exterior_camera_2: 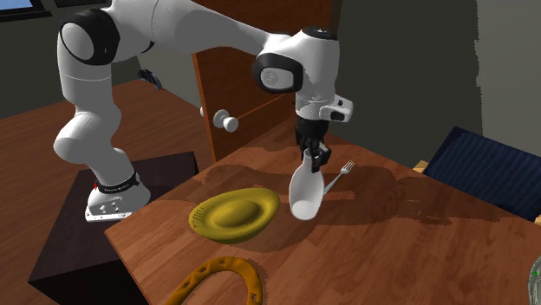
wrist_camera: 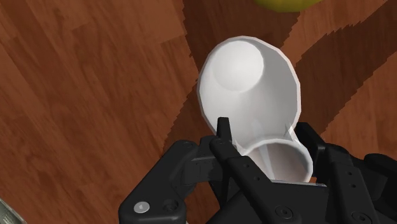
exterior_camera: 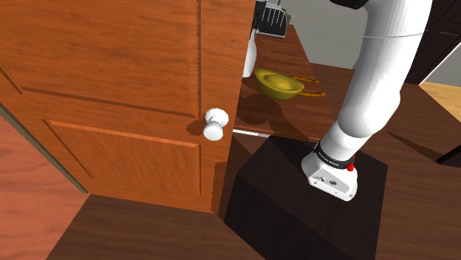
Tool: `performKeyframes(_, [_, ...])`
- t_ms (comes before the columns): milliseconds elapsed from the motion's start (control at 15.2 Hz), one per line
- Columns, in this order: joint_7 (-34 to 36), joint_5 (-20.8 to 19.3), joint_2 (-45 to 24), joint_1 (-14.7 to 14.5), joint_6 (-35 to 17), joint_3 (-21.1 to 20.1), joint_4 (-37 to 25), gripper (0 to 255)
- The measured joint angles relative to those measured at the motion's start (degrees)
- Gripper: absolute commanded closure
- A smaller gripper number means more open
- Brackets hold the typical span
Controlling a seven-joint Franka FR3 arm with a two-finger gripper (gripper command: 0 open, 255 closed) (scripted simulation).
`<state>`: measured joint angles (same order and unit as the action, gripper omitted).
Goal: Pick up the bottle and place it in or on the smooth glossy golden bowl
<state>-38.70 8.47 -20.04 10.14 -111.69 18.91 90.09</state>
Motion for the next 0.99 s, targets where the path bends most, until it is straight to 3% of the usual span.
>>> performKeyframes(990, [0.7, -0.5, 0.5, 0.6, 11.3, 0.4, -10.8, 255])
